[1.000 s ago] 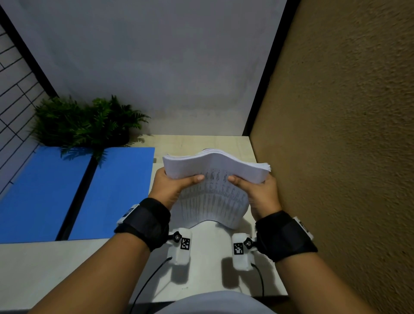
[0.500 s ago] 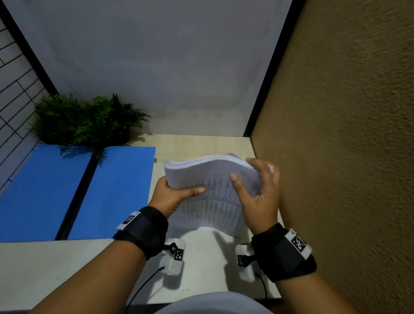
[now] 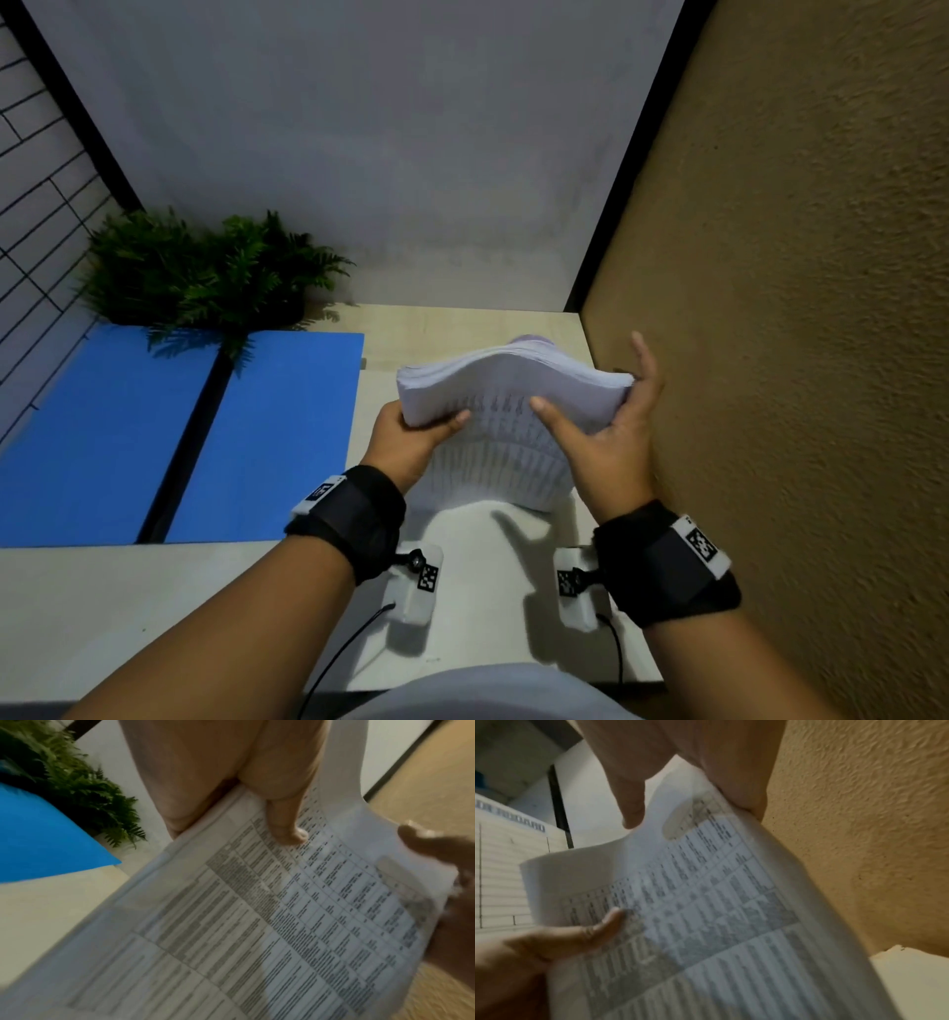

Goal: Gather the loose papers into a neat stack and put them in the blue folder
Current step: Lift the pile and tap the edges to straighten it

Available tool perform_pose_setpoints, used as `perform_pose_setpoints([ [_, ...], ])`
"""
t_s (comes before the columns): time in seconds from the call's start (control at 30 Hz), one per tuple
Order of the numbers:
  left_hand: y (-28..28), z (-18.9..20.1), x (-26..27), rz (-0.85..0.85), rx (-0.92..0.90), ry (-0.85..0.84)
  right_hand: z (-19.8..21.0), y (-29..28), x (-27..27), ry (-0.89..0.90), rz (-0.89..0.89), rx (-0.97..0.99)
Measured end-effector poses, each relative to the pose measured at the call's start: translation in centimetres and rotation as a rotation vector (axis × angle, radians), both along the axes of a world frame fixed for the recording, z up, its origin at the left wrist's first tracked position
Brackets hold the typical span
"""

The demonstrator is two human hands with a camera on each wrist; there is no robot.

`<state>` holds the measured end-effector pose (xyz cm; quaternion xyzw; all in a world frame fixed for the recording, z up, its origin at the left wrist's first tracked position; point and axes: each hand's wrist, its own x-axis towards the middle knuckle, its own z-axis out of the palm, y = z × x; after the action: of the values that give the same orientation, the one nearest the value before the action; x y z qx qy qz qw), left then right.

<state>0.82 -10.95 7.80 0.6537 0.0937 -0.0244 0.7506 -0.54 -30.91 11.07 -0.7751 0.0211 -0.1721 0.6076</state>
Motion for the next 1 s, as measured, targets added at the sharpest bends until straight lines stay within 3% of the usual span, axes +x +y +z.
perform_pose_setpoints([
  [0.07,0.0,0.3,0.2,0.034,-0.045,0.032,-0.6,-0.6,-0.1,0.122,-0.009,0.102],
  [0.13,0.3,0.9,0.3,0.046,-0.138,0.049,-1.4,-1.2,-0.2,0.285,0.091,0.223],
  [0.23,1.3,1.6,0.9,0.07,-0.336,0.016,-3.3,-2.1,-0.8,0.481,0.199,0.244],
  [0.37,3.0,1.5,1.9,0.144,-0.546,-0.006,-5.9,-3.9,-0.8,0.551,0.076,0.177],
  [0.47,3.2,1.4,1.9,0.156,-0.674,0.018,-7.0,-4.6,-0.8,0.515,0.036,0.595],
  [0.53,2.7,1.5,1.7,0.1,-0.703,0.025,-6.9,-4.1,-0.7,0.513,0.142,0.869],
  [0.57,2.5,1.4,1.6,0.066,-0.704,0.03,-6.6,-3.5,-0.7,0.522,0.221,0.906],
  [0.63,2.5,1.3,1.6,0.04,-0.683,0.039,-6.5,-3.3,-0.3,0.488,0.248,0.894],
  [0.73,4.0,1.0,2.0,0.103,-0.563,0.052,-5.5,-4.7,0.1,0.412,0.008,0.799],
  [0.9,5.9,-0.4,1.5,0.105,-0.04,0.03,-4.2,-6.7,0.3,0.248,-0.206,0.478],
  [1.0,4.8,-2.3,0.9,0.042,0.069,0.091,-4.3,-5.8,-0.1,0.221,-0.223,0.432],
])
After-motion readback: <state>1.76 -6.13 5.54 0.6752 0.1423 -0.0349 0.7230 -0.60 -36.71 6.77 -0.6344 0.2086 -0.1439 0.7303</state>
